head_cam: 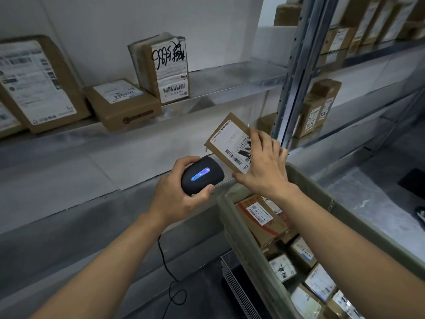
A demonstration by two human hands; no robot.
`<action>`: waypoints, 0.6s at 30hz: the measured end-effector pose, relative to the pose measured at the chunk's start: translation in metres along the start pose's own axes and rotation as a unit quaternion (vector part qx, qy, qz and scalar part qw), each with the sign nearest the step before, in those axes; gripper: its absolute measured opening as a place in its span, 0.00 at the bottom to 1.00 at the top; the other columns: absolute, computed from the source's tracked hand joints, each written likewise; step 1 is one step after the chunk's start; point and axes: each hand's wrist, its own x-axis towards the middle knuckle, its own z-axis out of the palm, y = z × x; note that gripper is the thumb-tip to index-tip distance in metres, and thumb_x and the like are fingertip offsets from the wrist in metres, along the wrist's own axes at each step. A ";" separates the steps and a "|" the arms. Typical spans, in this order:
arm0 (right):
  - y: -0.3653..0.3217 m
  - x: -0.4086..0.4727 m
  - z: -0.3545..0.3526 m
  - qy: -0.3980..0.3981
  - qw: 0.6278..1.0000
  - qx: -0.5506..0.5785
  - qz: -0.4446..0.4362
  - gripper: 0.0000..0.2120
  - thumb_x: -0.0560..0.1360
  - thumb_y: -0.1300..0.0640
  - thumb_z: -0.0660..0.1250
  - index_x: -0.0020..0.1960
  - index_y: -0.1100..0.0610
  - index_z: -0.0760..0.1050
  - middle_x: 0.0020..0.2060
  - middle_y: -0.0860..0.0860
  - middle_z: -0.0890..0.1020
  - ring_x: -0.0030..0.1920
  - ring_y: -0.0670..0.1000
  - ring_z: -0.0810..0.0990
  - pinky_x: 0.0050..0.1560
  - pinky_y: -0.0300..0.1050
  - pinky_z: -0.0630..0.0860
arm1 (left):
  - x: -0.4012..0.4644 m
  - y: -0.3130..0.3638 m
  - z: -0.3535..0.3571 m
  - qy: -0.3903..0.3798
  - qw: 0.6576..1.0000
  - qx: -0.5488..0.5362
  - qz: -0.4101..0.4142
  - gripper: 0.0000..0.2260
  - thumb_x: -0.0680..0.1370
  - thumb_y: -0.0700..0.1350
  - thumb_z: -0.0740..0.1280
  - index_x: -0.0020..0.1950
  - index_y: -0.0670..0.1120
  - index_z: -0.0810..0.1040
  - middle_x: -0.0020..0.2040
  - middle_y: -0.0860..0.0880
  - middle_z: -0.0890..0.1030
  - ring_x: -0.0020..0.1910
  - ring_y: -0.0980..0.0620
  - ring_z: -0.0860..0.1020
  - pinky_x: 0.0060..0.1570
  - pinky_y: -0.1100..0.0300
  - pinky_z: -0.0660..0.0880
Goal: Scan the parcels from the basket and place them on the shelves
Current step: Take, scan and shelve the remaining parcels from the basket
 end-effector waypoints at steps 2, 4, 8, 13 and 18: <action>0.001 -0.002 -0.001 -0.002 1.000 0.001 0.000 0.58 0.64 0.36 0.77 0.81 0.53 0.49 0.74 0.54 0.62 0.71 0.57 0.62 0.70 0.57 0.60 | 0.000 0.001 0.000 -0.002 1.000 -0.002 0.000 0.29 0.66 0.63 0.74 0.65 0.62 0.71 0.52 0.67 0.81 0.48 0.58 0.83 0.49 0.52 0.82; 0.001 -0.004 -0.002 -0.004 1.000 0.004 0.000 0.58 0.64 0.36 0.77 0.81 0.53 0.48 0.75 0.54 0.62 0.71 0.57 0.62 0.70 0.57 0.59 | 0.000 0.002 0.000 -0.005 1.000 -0.003 0.004 0.30 0.66 0.63 0.74 0.66 0.61 0.72 0.53 0.67 0.81 0.49 0.58 0.83 0.49 0.53 0.82; 0.002 -0.008 -0.005 -0.003 1.000 0.013 0.002 0.58 0.64 0.36 0.77 0.81 0.54 0.48 0.75 0.55 0.61 0.72 0.57 0.61 0.71 0.57 0.58 | -0.001 0.004 -0.001 0.003 1.000 -0.011 0.013 0.31 0.66 0.64 0.73 0.67 0.58 0.72 0.54 0.66 0.81 0.49 0.60 0.82 0.47 0.62 0.80; 0.000 -0.006 -0.014 0.027 0.997 0.069 0.037 0.58 0.64 0.35 0.77 0.81 0.54 0.48 0.76 0.54 0.60 0.74 0.57 0.60 0.73 0.57 0.56 | -0.003 0.007 -0.004 0.056 0.996 -0.061 0.014 0.30 0.68 0.61 0.74 0.67 0.57 0.71 0.55 0.71 0.79 0.53 0.63 0.82 0.45 0.68 0.79; -0.013 0.020 -0.037 0.076 0.985 0.142 0.069 0.59 0.65 0.33 0.77 0.82 0.53 0.47 0.76 0.53 0.59 0.73 0.56 0.59 0.73 0.58 0.57 | 0.010 0.015 -0.011 0.114 0.990 -0.083 0.001 0.27 0.69 0.54 0.77 0.65 0.60 0.72 0.53 0.72 0.79 0.49 0.62 0.82 0.43 0.61 0.82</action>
